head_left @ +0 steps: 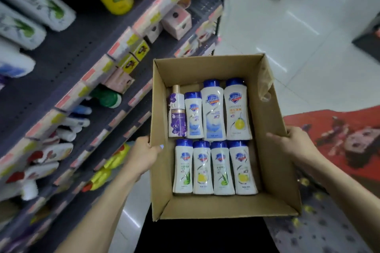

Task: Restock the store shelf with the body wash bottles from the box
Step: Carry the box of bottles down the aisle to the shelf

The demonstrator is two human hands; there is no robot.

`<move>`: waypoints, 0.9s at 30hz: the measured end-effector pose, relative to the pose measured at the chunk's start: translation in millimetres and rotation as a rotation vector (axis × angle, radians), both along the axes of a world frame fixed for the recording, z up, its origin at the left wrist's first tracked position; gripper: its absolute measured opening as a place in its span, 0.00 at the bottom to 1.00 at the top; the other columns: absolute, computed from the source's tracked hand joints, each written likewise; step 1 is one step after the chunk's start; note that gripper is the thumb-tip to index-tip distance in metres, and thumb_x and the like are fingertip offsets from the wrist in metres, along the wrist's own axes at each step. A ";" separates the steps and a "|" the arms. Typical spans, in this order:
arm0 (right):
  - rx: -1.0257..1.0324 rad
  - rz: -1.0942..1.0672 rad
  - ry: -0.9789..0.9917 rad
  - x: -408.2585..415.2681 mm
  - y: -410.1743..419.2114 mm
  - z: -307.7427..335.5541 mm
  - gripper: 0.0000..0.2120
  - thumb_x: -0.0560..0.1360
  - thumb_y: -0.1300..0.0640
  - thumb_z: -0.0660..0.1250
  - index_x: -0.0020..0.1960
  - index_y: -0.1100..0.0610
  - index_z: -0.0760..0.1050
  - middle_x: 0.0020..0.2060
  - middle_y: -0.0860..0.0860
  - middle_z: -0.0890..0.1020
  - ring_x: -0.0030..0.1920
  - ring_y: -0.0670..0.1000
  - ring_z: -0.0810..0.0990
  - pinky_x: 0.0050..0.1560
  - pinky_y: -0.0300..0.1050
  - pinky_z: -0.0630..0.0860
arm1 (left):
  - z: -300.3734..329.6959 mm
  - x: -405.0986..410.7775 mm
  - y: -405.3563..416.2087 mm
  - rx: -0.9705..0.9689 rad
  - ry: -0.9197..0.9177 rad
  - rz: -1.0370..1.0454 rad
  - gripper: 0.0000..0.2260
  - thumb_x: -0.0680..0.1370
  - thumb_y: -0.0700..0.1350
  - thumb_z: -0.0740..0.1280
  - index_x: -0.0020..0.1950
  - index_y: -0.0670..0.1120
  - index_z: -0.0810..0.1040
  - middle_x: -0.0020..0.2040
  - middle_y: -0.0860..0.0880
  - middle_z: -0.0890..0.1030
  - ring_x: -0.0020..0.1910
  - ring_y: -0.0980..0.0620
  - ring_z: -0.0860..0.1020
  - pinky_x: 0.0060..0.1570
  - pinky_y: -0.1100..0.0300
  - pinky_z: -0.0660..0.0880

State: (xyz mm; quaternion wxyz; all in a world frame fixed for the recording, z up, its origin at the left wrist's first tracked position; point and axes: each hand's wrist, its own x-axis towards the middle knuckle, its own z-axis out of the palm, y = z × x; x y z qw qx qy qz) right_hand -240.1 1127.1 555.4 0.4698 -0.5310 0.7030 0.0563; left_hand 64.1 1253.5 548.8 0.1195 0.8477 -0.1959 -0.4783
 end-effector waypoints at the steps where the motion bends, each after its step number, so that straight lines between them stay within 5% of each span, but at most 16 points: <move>1: -0.003 -0.045 0.004 -6.3 7.1 -1.1 0.06 0.75 0.55 0.67 0.47 0.58 0.79 0.39 0.56 0.84 0.38 0.53 0.82 0.45 0.47 0.79 | -1.4 0.2 -8.1 0.001 0.002 -0.046 0.02 0.73 0.41 0.68 0.43 0.48 0.78 0.43 0.46 0.82 0.45 0.43 0.81 0.50 0.52 0.78; 5: -0.009 -0.227 0.001 -22.6 36.8 -6.0 0.06 0.74 0.55 0.68 0.41 0.55 0.79 0.38 0.54 0.84 0.38 0.50 0.82 0.48 0.51 0.81 | -1.5 2.5 -35.6 -0.007 0.025 -0.210 0.06 0.74 0.41 0.68 0.50 0.46 0.80 0.47 0.43 0.83 0.47 0.43 0.82 0.53 0.48 0.78; 9: -0.027 -0.370 0.003 -22.2 76.8 -14.3 0.06 0.74 0.55 0.69 0.48 0.56 0.81 0.42 0.55 0.84 0.46 0.54 0.82 0.50 0.49 0.79 | -9.6 14.0 -42.8 -0.011 0.029 -0.365 0.08 0.72 0.44 0.69 0.50 0.46 0.82 0.47 0.44 0.85 0.46 0.43 0.83 0.53 0.44 0.79; 14: -0.053 -0.579 -0.004 4.3 131.0 -35.1 0.06 0.74 0.53 0.69 0.45 0.56 0.80 0.42 0.55 0.84 0.38 0.49 0.81 0.41 0.44 0.79 | -28.2 39.8 -42.0 -0.059 0.067 -0.514 0.08 0.73 0.44 0.68 0.51 0.51 0.80 0.49 0.45 0.84 0.48 0.44 0.82 0.54 0.45 0.78; 19: 0.002 -0.740 -0.060 49.2 190.6 -63.2 0.12 0.76 0.51 0.66 0.55 0.57 0.78 0.42 0.53 0.82 0.39 0.51 0.81 0.37 0.43 0.77 | -53.7 74.2 -29.0 -0.041 0.074 -0.638 0.11 0.73 0.46 0.69 0.55 0.48 0.80 0.51 0.46 0.84 0.49 0.45 0.82 0.54 0.45 0.79; 27: 0.123 -0.830 -0.111 103.5 273.1 -119.2 0.18 0.78 0.50 0.62 0.65 0.58 0.72 0.57 0.57 0.81 0.56 0.58 0.80 0.57 0.55 0.77 | -120.0 113.6 27.3 0.082 0.054 -0.698 0.14 0.70 0.45 0.70 0.55 0.47 0.81 0.51 0.44 0.84 0.49 0.44 0.82 0.55 0.45 0.78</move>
